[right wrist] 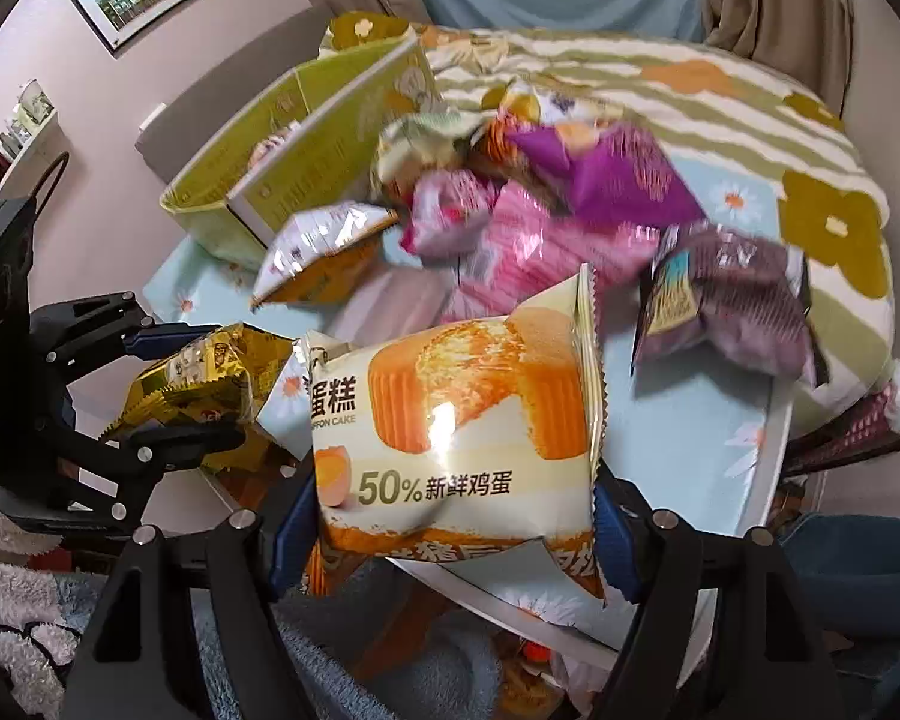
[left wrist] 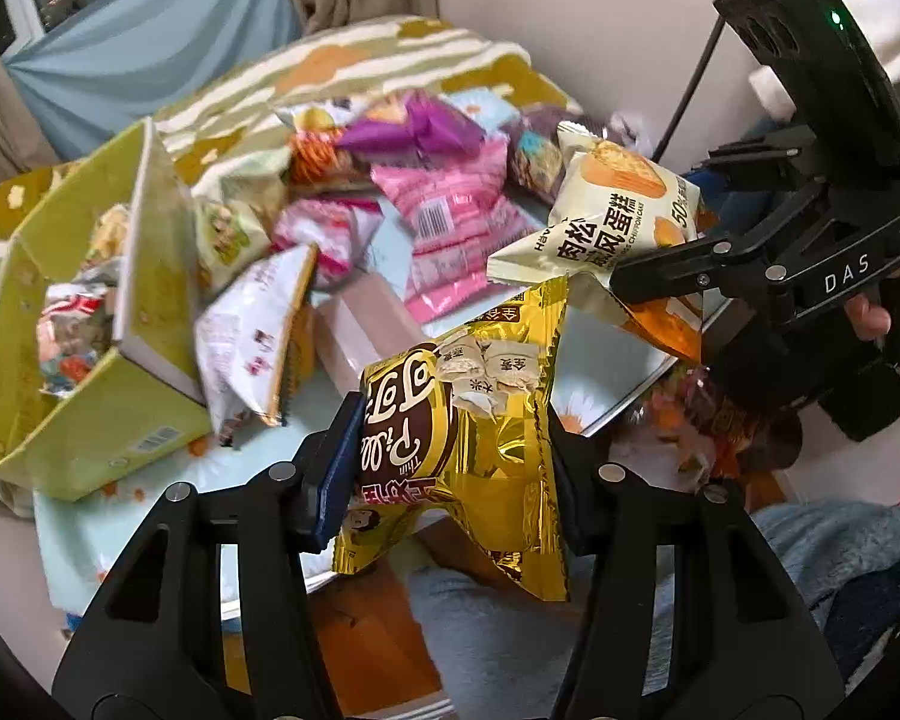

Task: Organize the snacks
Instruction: 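Carry both packets into the cardboard box and open both tools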

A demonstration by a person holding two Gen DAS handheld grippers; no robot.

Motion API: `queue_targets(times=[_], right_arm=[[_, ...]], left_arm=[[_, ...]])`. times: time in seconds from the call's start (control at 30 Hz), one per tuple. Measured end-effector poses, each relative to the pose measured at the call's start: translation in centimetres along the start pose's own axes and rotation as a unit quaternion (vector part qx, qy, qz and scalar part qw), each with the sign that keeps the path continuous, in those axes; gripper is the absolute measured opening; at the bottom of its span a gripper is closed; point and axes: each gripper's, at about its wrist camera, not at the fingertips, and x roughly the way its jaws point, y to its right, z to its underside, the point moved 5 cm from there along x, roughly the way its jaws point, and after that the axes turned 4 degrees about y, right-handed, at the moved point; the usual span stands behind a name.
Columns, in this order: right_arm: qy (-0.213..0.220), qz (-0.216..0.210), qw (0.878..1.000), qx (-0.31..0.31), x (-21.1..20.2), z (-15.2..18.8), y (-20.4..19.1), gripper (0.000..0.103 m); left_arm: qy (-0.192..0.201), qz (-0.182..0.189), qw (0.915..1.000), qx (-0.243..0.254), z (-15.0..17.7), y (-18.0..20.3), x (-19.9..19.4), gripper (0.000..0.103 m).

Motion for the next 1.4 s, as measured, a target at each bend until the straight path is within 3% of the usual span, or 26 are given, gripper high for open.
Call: queue_targets(times=[0.37, 0.57, 0.7, 0.87, 1.03, 1.27, 1.33, 1.4], right_arm=[[0.060, 0.012, 0.998, -0.007, -3.6, -5.8, -2.8, 0.072], [0.087, 0.008, 0.996, -0.010, -2.9, -10.6, -5.5, 0.072], [0.099, 0.001, 0.995, -0.022, -2.0, -14.1, -8.0, 0.072], [0.098, -0.005, 0.995, -0.030, 0.8, -18.2, -11.0, 0.072], [0.083, 0.003, 0.996, -0.031, 4.7, -21.4, -13.6, 0.072], [0.062, 0.025, 0.998, -0.014, 9.8, -23.9, -15.7, 0.072], [0.056, 0.035, 0.998, -0.008, 11.0, -24.0, -15.9, 0.072], [0.050, 0.042, 0.998, 0.002, 12.1, -24.1, -16.1, 0.072]], left_arm=[[0.069, -0.022, 0.9973, -0.011, -3.5, -5.1, -5.7, 0.052], [0.092, -0.018, 0.9949, -0.037, -5.4, -11.1, -7.4, 0.052], [0.100, -0.040, 0.9934, -0.039, -6.5, -15.9, -7.9, 0.052], [0.084, -0.064, 0.9931, -0.051, -6.4, -22.2, -7.1, 0.052], [0.043, -0.077, 0.9943, -0.060, -4.7, -27.9, -4.6, 0.052], [-0.010, -0.068, 0.9968, -0.040, -1.9, -31.6, 0.2, 0.053], [-0.015, -0.055, 0.9976, -0.040, -1.5, -32.0, 1.1, 0.061], [-0.016, -0.050, 0.9979, -0.039, -1.0, -32.0, 1.6, 0.103]])
